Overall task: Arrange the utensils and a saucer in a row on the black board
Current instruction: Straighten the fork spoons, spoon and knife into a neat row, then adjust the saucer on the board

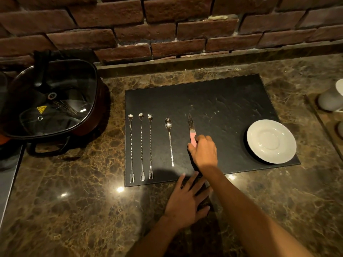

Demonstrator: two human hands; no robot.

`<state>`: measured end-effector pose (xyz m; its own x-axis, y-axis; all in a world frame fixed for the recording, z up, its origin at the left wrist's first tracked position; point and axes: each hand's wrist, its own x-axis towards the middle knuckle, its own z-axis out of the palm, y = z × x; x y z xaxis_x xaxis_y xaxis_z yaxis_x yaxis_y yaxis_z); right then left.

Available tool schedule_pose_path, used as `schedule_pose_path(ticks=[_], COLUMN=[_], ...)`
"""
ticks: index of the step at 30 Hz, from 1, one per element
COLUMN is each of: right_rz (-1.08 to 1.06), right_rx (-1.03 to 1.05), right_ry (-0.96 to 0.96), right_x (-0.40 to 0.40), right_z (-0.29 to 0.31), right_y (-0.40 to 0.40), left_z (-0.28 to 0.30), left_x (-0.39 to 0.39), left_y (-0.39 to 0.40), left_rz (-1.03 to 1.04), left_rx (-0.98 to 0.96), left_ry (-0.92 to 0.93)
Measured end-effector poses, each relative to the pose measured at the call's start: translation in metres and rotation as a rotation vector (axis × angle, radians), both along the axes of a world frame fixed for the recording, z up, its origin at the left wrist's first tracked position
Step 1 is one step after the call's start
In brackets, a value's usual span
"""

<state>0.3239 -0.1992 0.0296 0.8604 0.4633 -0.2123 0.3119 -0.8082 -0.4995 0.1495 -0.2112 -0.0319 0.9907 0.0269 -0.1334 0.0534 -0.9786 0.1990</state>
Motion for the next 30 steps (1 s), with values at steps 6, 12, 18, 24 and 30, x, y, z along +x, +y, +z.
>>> schedule_pose_path(ticks=[6,12,18,24,30], right_rz=[-0.044,-0.073,-0.272,-0.413,-0.314], right_rx=[0.089,0.316,0.51,0.478,0.449], right_ry=[0.082,0.098,0.075,0.17,0.238], right_x=[0.008,0.046,0.121,0.194,0.207], right_z=[0.002,0.025,0.04,0.025,0.003], right_y=[-0.036,-0.104,-0.192,-0.236,-0.236], left_z=[0.003,0.024,0.044,0.066,0.076], left_x=[0.006,0.049,0.146,0.223,0.253], left_y=[-0.009,-0.043,-0.087,-0.104,-0.101], left_rz=[0.063,0.334,0.893,1.18,1.24], left_rx=[0.009,-0.145,-0.905,-1.381,-1.273], left_ry=[0.008,-0.146,-0.247,-0.255,-0.261])
